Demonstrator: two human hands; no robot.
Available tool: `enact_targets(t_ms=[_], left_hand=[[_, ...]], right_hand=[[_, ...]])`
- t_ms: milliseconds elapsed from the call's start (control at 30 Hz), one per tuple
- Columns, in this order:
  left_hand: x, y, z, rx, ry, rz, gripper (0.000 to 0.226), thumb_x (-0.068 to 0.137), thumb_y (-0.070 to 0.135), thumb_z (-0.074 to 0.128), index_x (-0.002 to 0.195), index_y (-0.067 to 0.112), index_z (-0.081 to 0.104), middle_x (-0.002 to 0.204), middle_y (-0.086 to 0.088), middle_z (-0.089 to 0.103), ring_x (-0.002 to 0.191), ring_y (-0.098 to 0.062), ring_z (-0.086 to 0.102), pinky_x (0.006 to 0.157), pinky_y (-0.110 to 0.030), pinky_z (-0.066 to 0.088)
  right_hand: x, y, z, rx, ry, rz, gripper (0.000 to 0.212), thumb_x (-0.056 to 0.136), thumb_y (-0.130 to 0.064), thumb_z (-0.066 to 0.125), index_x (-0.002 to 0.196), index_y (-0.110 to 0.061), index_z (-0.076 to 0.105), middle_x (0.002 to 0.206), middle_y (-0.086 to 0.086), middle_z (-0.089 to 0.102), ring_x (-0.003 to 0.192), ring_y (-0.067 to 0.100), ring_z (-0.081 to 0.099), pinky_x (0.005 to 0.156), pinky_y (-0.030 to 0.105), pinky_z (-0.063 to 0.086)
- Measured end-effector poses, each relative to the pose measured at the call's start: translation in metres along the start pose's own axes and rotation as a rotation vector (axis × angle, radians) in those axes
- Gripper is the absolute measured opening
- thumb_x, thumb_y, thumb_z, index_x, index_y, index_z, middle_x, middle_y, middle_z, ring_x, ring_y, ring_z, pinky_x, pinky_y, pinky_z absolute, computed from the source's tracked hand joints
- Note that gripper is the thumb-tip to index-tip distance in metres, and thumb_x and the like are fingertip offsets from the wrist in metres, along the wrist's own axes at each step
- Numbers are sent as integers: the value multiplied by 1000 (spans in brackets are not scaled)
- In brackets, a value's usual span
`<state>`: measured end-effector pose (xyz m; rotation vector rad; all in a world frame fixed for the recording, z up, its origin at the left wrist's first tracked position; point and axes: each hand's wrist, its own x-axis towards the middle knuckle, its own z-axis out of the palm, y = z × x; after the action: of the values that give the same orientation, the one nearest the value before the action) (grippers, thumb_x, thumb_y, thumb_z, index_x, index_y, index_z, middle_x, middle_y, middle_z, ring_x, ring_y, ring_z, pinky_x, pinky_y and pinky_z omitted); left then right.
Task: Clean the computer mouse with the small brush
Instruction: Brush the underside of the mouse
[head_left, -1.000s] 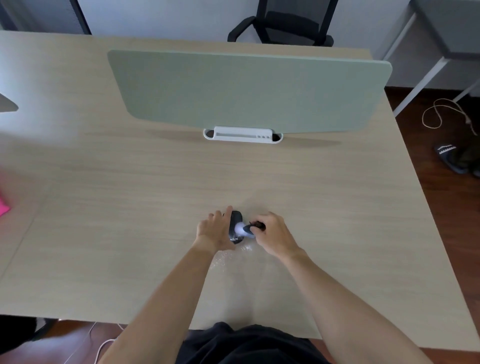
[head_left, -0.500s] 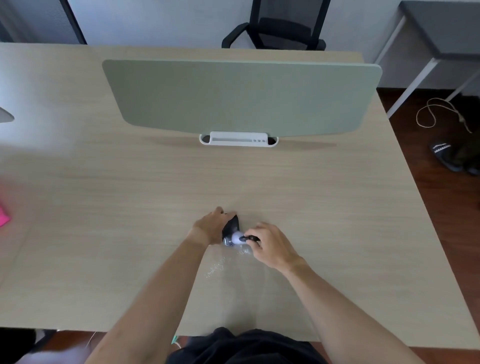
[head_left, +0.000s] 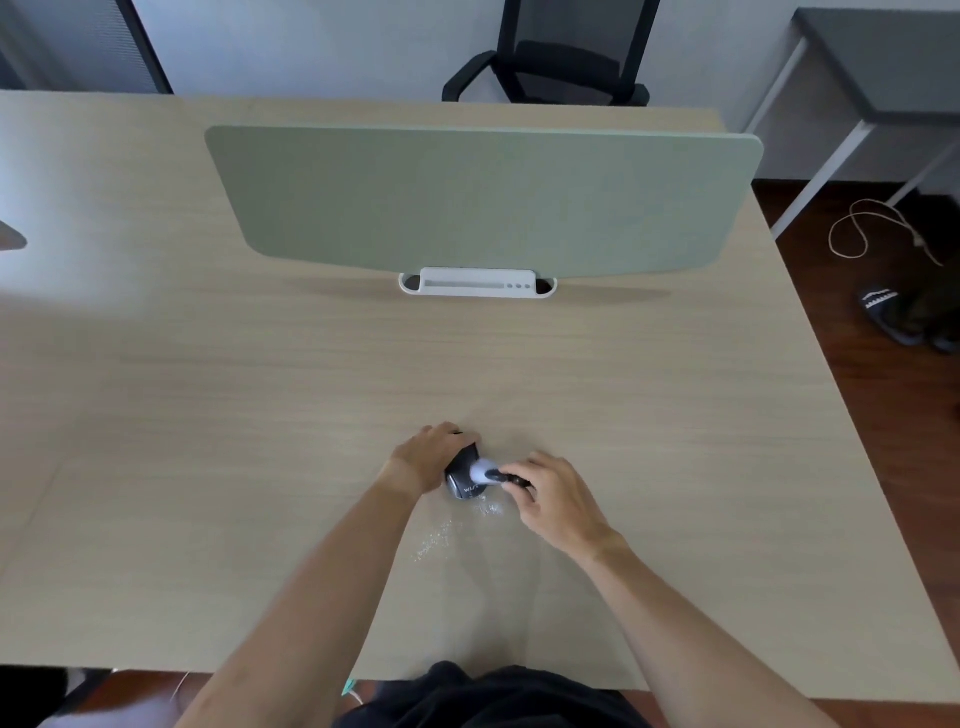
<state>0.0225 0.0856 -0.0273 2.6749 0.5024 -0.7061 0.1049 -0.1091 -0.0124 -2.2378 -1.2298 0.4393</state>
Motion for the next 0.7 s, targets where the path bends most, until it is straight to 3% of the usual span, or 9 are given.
enact_targets(t_ms=[100, 267, 433, 567, 633, 700], left_hand=[[1, 2, 0, -40, 28, 5, 55, 86, 1, 60, 131, 30, 45, 131, -3, 49, 118, -33, 53, 93, -46, 50], [0, 2, -2, -34, 35, 11, 57, 83, -3, 60, 128, 29, 46, 126, -4, 51, 113, -33, 57, 88, -42, 51], [-4, 5, 0, -68, 63, -15, 58, 82, -2, 64, 125, 32, 47, 120, -5, 50, 109, -33, 57, 88, -45, 52], [-3, 6, -2, -36, 48, -37, 62, 80, -4, 66, 130, 28, 46, 121, -8, 49, 110, -37, 57, 89, -46, 51], [-3, 7, -3, -49, 38, -46, 64, 78, -3, 70, 130, 28, 47, 121, -8, 49, 111, -36, 57, 90, -46, 51], [-3, 8, -4, -60, 38, -63, 64, 77, -1, 73, 129, 28, 48, 120, -7, 50, 111, -35, 58, 90, -46, 52]], right_hand=[[2, -5, 7, -3, -14, -21, 26, 88, -14, 70, 112, -23, 74, 82, 2, 62, 73, 22, 56, 74, 31, 45], [7, -9, 2, -104, -216, -114, 28, 81, -5, 59, 97, -21, 75, 75, -6, 50, 73, 23, 54, 80, 38, 46], [10, -6, 1, -28, -46, -58, 27, 81, -4, 69, 101, -21, 76, 82, -4, 62, 75, 18, 55, 77, 23, 37], [2, 1, 0, -110, -307, -135, 27, 86, -5, 62, 102, -23, 76, 80, -4, 57, 74, 24, 56, 74, 26, 38], [0, 4, -2, -91, -267, -120, 25, 88, -8, 63, 102, -24, 76, 77, -7, 52, 72, 22, 55, 74, 23, 34], [-2, 6, 0, -23, -120, -74, 24, 86, -9, 66, 102, -24, 75, 77, -6, 54, 69, 20, 52, 74, 21, 35]])
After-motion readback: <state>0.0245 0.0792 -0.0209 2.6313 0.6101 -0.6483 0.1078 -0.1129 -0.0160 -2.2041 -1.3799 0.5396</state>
